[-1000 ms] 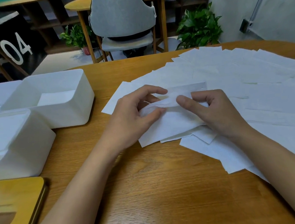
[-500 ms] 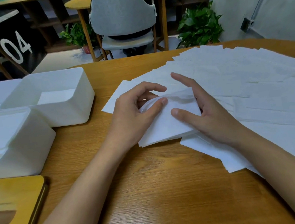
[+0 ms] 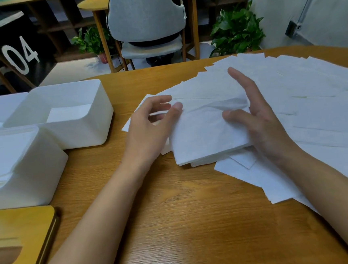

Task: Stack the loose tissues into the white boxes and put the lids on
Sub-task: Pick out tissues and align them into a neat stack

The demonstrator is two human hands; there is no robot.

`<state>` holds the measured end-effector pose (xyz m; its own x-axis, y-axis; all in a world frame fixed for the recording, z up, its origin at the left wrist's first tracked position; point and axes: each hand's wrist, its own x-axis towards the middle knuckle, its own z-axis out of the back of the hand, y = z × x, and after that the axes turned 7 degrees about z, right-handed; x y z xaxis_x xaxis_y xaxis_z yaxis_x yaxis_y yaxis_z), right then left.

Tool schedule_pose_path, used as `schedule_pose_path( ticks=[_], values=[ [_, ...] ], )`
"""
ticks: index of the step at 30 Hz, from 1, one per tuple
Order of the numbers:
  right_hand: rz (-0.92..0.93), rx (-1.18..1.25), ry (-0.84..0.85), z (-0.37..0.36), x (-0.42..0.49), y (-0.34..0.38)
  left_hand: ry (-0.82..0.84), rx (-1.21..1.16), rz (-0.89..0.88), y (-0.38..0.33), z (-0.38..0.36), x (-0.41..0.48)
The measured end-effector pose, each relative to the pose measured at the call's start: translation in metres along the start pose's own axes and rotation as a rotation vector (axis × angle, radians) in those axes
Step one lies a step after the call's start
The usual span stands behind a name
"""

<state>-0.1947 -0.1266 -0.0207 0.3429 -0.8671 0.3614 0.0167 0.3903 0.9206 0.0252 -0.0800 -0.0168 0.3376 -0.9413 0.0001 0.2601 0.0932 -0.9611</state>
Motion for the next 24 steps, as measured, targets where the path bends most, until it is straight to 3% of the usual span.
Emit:
schedule_pose_path(
  ticks=[2, 4, 11, 17, 20, 24],
  values=[
    [-0.033, 0.061, -0.023, 0.0, 0.001, 0.001, 0.205, -0.217, 0.183, -0.005, -0.003, -0.002],
    [-0.07, 0.082, -0.042, 0.0, 0.001, 0.0, 0.295, -0.296, 0.242, -0.005, -0.006, -0.003],
    [-0.162, 0.023, -0.121, 0.001, 0.002, -0.002, 0.28, -0.078, 0.066, 0.004, -0.001, 0.0],
    [-0.089, 0.168, 0.168, 0.011, 0.004, 0.006, 0.221, -0.116, 0.093, 0.002, 0.007, 0.003],
    [-0.064, 0.045, 0.298, 0.012, 0.001, 0.006, 0.231, -0.096, 0.084, 0.001, 0.01, 0.004],
    [-0.046, -0.12, 0.23, 0.013, -0.001, 0.002, 0.24, -0.071, 0.025, 0.001, 0.01, 0.005]
  ],
)
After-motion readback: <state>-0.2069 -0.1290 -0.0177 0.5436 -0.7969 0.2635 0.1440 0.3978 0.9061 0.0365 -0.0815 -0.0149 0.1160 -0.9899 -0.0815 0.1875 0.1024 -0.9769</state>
